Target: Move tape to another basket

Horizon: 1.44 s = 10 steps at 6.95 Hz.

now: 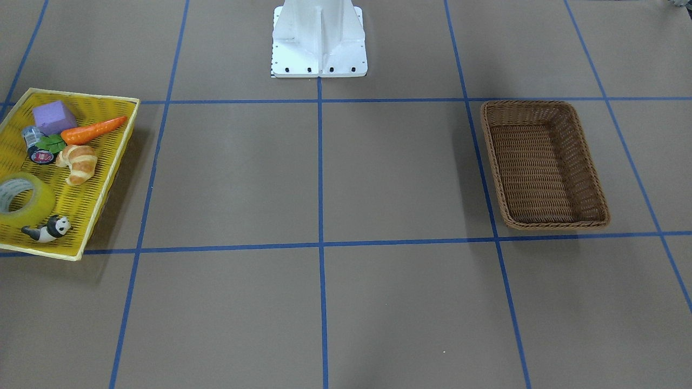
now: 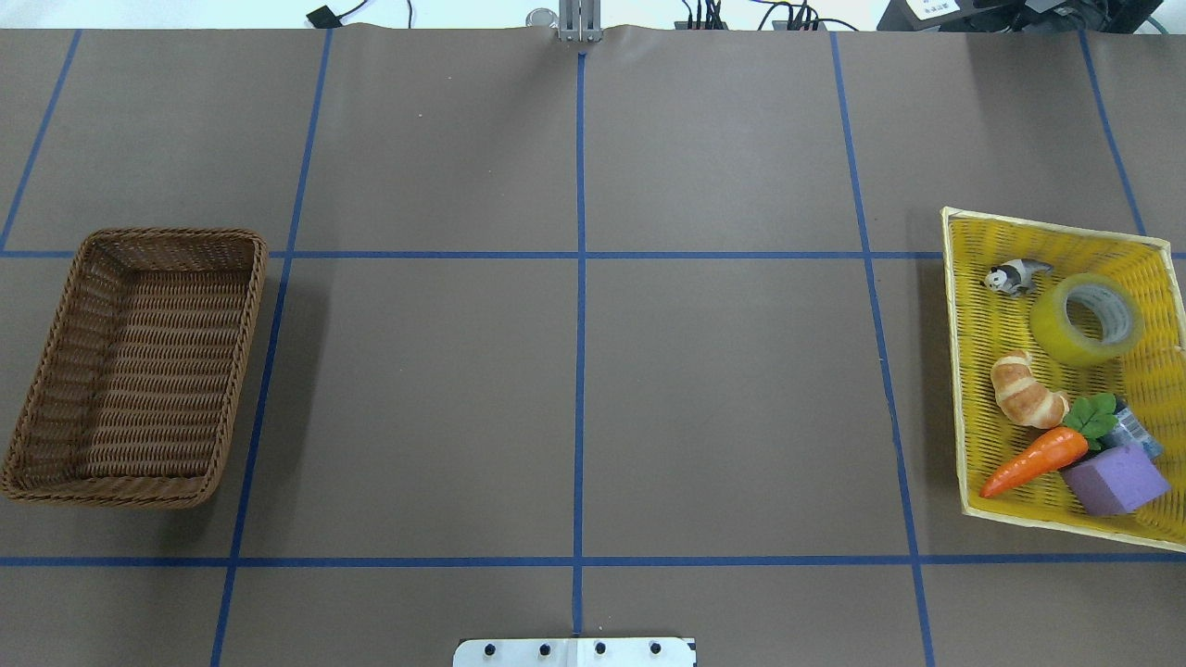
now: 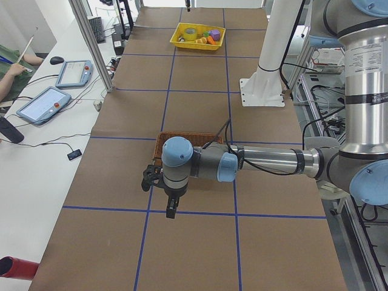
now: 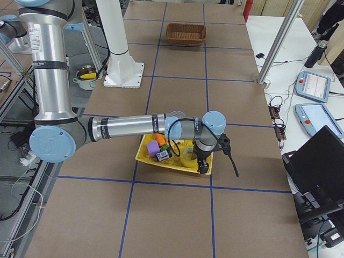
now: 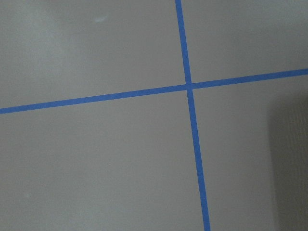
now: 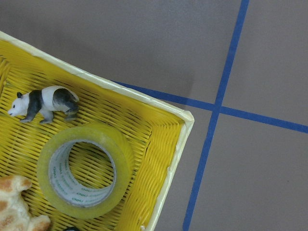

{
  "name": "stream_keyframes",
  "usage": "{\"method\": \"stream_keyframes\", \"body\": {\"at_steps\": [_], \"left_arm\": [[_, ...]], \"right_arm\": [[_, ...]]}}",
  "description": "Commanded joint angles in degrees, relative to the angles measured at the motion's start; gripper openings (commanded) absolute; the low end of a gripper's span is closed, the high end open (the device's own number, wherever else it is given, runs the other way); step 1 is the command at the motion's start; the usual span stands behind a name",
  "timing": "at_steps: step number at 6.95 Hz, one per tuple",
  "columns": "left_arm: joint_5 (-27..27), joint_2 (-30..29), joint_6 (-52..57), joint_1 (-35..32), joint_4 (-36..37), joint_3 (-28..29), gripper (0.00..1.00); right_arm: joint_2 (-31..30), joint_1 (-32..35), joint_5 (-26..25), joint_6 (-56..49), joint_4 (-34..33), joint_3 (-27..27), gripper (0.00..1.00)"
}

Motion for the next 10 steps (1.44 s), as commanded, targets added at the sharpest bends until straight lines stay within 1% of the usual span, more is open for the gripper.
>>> {"method": "stream_keyframes", "body": {"at_steps": [1, 10], "left_arm": [[0.0, 0.0, 0.0, 0.0, 0.2, 0.0, 0.98], [0.1, 0.0, 0.0, 0.1, -0.4, -0.1, 0.98]], "right_arm": [[0.0, 0.1, -0.3, 0.0, 0.0, -0.1, 1.0], [0.5, 0.1, -0.1, 0.0, 0.0, 0.8, 1.0]]}}
